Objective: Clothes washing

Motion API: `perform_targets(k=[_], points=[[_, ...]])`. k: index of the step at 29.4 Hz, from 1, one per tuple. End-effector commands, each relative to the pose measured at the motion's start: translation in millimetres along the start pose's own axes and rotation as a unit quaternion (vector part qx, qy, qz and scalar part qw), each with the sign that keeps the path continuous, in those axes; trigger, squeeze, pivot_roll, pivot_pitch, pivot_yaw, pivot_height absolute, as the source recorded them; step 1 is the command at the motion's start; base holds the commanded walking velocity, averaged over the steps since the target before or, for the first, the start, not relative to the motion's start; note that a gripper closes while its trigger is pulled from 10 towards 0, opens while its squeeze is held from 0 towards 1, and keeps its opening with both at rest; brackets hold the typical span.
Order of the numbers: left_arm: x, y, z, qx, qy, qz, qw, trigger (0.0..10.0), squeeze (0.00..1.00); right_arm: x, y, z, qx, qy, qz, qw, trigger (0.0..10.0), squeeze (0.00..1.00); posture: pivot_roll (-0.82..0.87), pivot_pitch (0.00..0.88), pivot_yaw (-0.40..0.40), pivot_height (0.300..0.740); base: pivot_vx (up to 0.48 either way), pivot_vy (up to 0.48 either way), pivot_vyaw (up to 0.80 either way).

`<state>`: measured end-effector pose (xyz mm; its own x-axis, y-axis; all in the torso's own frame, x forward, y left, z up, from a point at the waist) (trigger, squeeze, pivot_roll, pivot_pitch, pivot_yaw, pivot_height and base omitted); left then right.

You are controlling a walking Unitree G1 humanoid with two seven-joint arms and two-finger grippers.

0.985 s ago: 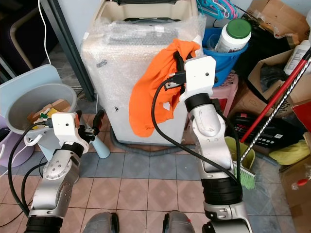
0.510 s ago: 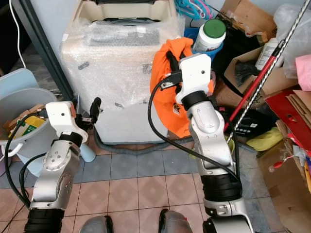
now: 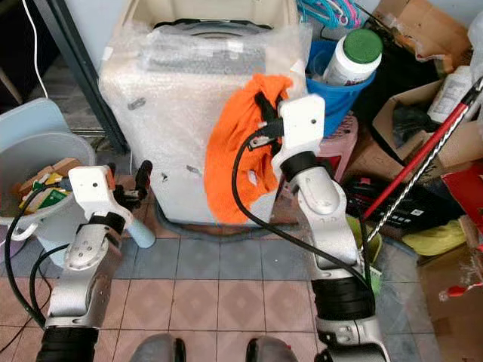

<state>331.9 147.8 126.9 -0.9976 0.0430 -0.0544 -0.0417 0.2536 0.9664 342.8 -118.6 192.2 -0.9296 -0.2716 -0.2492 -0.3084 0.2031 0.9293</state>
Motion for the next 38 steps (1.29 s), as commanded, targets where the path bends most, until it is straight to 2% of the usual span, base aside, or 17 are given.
perform_targets(k=[1, 4, 8, 15, 23, 26, 27, 29, 31, 32, 36, 38], points=[[2.7, -3, 12.9, -0.012, 0.020, 0.009, 1.000, 10.0, 0.00, -2.0, 16, 1.8, 0.002, -0.002, -0.029, 1.000, 10.0, 0.00, -0.05, 0.145, 0.031, 0.740, 0.304, 0.371, 0.00], [2.3, -2, 13.7, -0.013, 0.020, 0.010, 1.000, 10.0, 0.00, 8.8, 7, -3.5, 0.004, -0.019, -0.012, 1.000, 10.0, 0.00, -0.05, 0.144, 0.043, 0.740, 0.289, 0.384, 0.00], [0.5, -1, 11.0, -0.018, 0.014, 0.010, 1.000, 10.0, 0.00, 10.2, 4, -6.8, 0.013, -0.029, -0.005, 0.999, 10.0, 0.00, -0.04, 0.140, 0.052, 0.740, 0.195, 0.412, 0.00], [-0.9, 0, 7.7, -0.029, 0.003, 0.007, 1.000, 10.0, 0.00, 1.1, 8, -18.8, 0.026, -0.064, -0.007, 0.998, 10.0, 0.00, -0.03, 0.130, 0.057, 0.740, 0.000, 0.000, 0.00], [1.8, 2, 5.5, -0.028, -0.007, -0.001, 1.000, 10.0, 0.00, -10.2, 21, -20.4, 0.021, -0.068, -0.032, 0.997, 10.0, 0.00, -0.03, 0.124, 0.056, 0.740, 0.000, 0.000, 0.00], [0.8, 2, 2.6, -0.029, -0.011, -0.003, 0.999, 10.0, 0.00, -22.1, 38, -20.3, 0.023, -0.051, -0.063, 0.996, 10.0, 0.00, -0.04, 0.126, 0.056, 0.740, 0.340, 0.000, 0.00], [0.4, 2, 0.9, -0.029, -0.015, -0.005, 0.999, 10.0, 0.00, -32.0, 54, -21.0, 0.026, -0.038, -0.087, 0.995, 10.0, 0.00, -0.04, 0.126, 0.054, 0.740, 0.454, 0.000, 0.00], [0.2, 2, -0.5, -0.027, -0.019, -0.006, 0.999, 10.0, 0.00, -37.5, 63, -21.6, 0.031, -0.031, -0.102, 0.994, 10.0, 0.00, -0.04, 0.128, 0.053, 0.740, 0.467, 0.000, 0.00], [-0.2, 1, -2.7, -0.027, -0.020, -0.005, 0.999, 10.0, 0.00, -49.3, 83, -23.7, 0.030, -0.017, -0.131, 0.991, 10.0, 0.00, -0.04, 0.128, 0.052, 0.740, 0.469, 0.000, 0.00], [-0.2, 1, -2.7, -0.027, -0.020, -0.005, 0.999, 10.0, 0.00, -49.3, 83, -23.7, 0.030, -0.017, -0.131, 0.991, 10.0, 0.00, -0.04, 0.128, 0.052, 0.740, 0.469, 0.000, 0.00], [0.4, -1, -3.7, -0.024, -0.019, -0.004, 1.000, 10.0, 0.00, -66.5, 107, -20.8, 0.038, 0.012, -0.166, 0.985, 10.0, 0.00, -0.04, 0.131, 0.041, 0.740, 0.469, 0.000, 0.00], [1.0, -1, -3.8, -0.022, -0.016, -0.004, 1.000, 10.0, 0.00, -69.6, 110, -19.3, 0.037, 0.020, -0.171, 0.984, 10.0, 0.00, -0.04, 0.132, 0.037, 0.740, 0.469, 0.000, 0.00]])
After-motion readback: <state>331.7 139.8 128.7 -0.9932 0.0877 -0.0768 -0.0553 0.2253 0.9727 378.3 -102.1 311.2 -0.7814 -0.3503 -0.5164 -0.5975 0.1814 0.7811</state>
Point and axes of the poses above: a point about 5 cm out from each wrist's last joint towards the gripper, its own x axis pointing back from the gripper into the wrist, its own y axis along the axis of the wrist's last joint, z = x × y, the point moved 5 cm from there along -x, pointing out of the wrist towards the gripper, and after that the axes turned 10 degrees about x, right-handed, at the moved point
